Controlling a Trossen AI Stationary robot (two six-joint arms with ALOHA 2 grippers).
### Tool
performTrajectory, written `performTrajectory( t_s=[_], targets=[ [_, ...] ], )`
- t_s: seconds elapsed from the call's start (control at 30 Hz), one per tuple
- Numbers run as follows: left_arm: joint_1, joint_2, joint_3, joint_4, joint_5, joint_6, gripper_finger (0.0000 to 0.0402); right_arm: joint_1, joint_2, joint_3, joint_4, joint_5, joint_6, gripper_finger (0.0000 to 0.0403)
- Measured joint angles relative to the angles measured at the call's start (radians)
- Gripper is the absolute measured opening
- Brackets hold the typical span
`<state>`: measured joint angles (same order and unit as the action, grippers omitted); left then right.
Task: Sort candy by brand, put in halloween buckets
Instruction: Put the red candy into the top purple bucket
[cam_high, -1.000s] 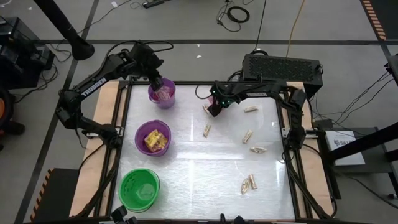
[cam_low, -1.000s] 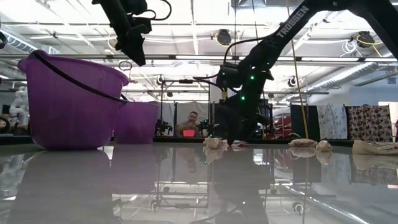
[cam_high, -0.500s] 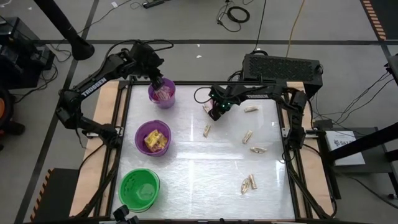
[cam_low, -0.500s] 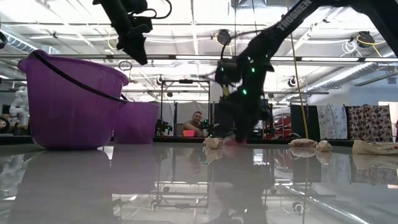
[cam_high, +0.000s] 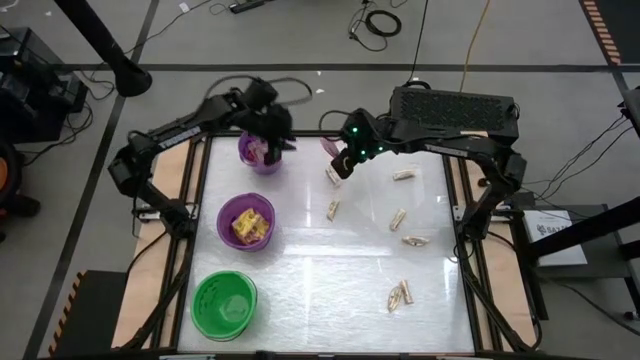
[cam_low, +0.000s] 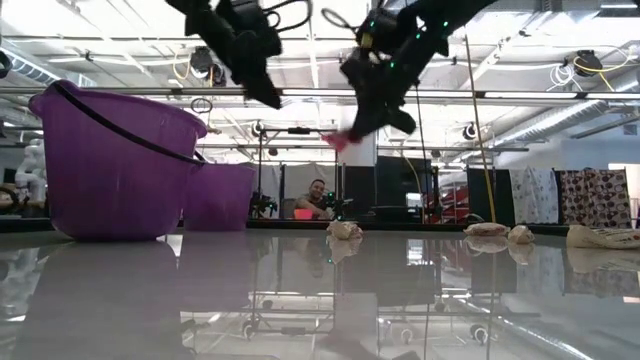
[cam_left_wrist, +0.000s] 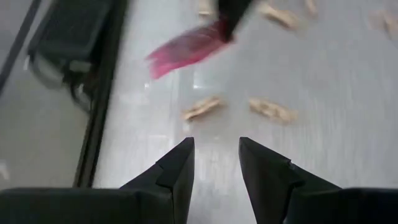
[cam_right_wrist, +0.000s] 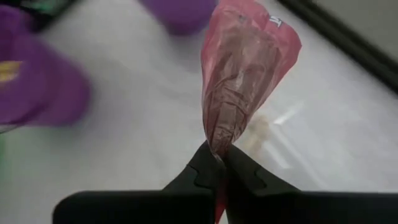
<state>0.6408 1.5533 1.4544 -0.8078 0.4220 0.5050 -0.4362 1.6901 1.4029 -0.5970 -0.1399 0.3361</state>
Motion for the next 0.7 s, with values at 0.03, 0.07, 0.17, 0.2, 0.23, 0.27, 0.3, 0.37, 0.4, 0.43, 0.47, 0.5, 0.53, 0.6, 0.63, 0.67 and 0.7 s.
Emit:
performTrajectory(
  t_s=[0.03, 0.07, 0.17, 0.2, 0.23, 0.27, 0.3, 0.37, 0.4, 0.43, 0.47, 0.5, 0.53, 0.6, 0.63, 0.67, 0.7],
  targets=[
    [-0.023, 0.007, 0.000, 0.005, -0.009, 0.067, 0.0135, 0.000, -0.013, 0.000, -0.001, -0.035, 0.003, 0.0005],
    [-0.048, 0.012, 0.000, 0.018, -0.038, 0.132, 0.0135, 0.003, -0.025, 0.000, 0.000, -0.070, 0.008, 0.0005],
    [-0.112, 0.017, 0.000, 0.088, -0.144, 0.274, 0.0135, 0.012, -0.041, 0.000, -0.001, -0.158, 0.022, 0.0003],
    [-0.130, 0.017, 0.000, 0.121, -0.168, 0.309, 0.0135, 0.017, -0.042, 0.000, -0.001, -0.174, 0.022, 0.0002],
    [-0.146, 0.017, 0.000, 0.157, -0.186, 0.341, 0.0135, 0.024, -0.042, 0.000, 0.000, -0.181, 0.022, 0.0002],
    [-0.161, 0.018, 0.000, 0.195, -0.196, 0.363, 0.0135, 0.030, -0.043, 0.000, 0.002, -0.182, 0.022, 0.0001],
    [-0.175, 0.023, 0.000, 0.236, -0.202, 0.370, 0.0135, 0.035, -0.044, 0.000, 0.003, -0.183, 0.022, 0.0001],
    [-0.192, 0.028, 0.000, 0.291, -0.207, 0.375, 0.0135, 0.044, -0.044, 0.000, 0.001, -0.183, 0.022, 0.0001],
    [-0.197, 0.029, 0.000, 0.296, -0.207, 0.379, 0.0135, 0.049, -0.044, 0.000, 0.001, -0.183, 0.022, 0.0001],
    [-0.202, 0.032, 0.000, 0.303, -0.207, 0.395, 0.0135, 0.052, -0.044, 0.000, 0.001, -0.183, 0.022, 0.0001],
    [-0.207, 0.036, 0.002, 0.305, -0.208, 0.419, 0.0135, 0.054, -0.044, 0.000, 0.002, -0.182, 0.021, 0.0001],
    [-0.210, 0.040, 0.002, 0.289, -0.213, 0.439, 0.0135, 0.056, -0.044, 0.000, 0.002, -0.182, 0.021, 0.0001],
    [-0.213, 0.042, 0.001, 0.262, -0.214, 0.446, 0.0135, 0.058, -0.044, 0.000, 0.002, -0.181, 0.021, 0.0001],
    [-0.222, 0.048, -0.001, 0.232, -0.209, 0.446, 0.0135, 0.059, -0.044, 0.000, 0.001, -0.181, 0.022, 0.0001],
    [-0.226, 0.054, 0.000, 0.228, -0.197, 0.446, 0.0135, 0.059, -0.044, 0.000, 0.002, -0.181, 0.022, 0.0001],
    [-0.229, 0.057, 0.001, 0.219, -0.180, 0.443, 0.0135, 0.059, -0.044, 0.000, 0.002, -0.180, 0.022, 0.0001],
    [-0.231, 0.059, 0.001, 0.203, -0.168, 0.436, 0.0135, 0.059, -0.044, 0.000, 0.002, -0.180, 0.022, 0.0001]
  ],
)
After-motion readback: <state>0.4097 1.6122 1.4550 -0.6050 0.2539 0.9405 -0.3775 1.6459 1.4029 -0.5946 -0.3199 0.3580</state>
